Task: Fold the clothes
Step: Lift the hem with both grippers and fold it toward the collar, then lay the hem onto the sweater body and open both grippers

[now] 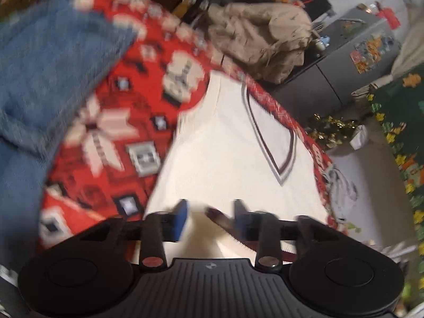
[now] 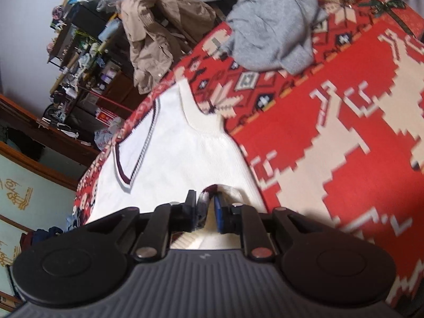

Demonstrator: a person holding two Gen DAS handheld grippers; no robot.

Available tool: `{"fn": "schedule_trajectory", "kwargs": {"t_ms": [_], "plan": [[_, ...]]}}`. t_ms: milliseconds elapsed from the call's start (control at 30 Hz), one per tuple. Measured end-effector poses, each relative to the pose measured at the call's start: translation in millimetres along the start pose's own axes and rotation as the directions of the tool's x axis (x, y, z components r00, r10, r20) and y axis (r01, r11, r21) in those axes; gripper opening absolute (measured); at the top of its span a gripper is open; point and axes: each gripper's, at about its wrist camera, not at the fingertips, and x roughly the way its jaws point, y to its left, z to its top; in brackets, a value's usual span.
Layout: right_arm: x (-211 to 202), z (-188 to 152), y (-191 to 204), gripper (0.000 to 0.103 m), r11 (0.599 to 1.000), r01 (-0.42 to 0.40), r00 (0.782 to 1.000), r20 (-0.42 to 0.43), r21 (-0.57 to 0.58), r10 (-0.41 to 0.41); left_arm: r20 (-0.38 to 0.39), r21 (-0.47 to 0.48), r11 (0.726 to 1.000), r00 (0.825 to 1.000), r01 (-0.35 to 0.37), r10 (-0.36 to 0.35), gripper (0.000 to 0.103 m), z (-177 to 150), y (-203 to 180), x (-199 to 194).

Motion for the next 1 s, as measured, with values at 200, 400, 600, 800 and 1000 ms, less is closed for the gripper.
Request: {"fn": "schedule_trajectory", "kwargs": {"t_ms": [200,400,600,800,1000], "plan": [[-0.4,8.5,14.1,0.04,0.991,0.04,0.998,0.059,-0.13,-0.033,0.048,0.115,0.993,0.999,-0.012,0.006,0.05,6.8,-6.6,-12.3],[-16.9,9.1,27.8,0.05,0.942,0.053,0.994,0.11,-0.332,-0.017,0.025,0.343,0.939,0.999,-0.039,0.033,0.048,-8.8,-26.9,4.3],[-4.2,-5.8,42.9,0.051,0.827,0.095,0.995,0.054,-0.554,-0.078,-0.009,0.414,0.909,0.998,-0.057,0.066,0.04,-14.2,-29.3,29.3],[18.9,-12.6,41.7,0.041,0.796,0.046,0.998,-0.002,-0.603,-0.059,-0.031,0.407,0.912,0.998,-0.043,0.061,0.006,-11.6,-24.8,41.0],[15.7,-9.2,36.4,0.006,0.855,0.048,0.999,0.02,-0.517,-0.045,0.048,0.25,0.968,0.999,-0.034,0.023,0.006,-5.6,-17.0,17.1]]}}
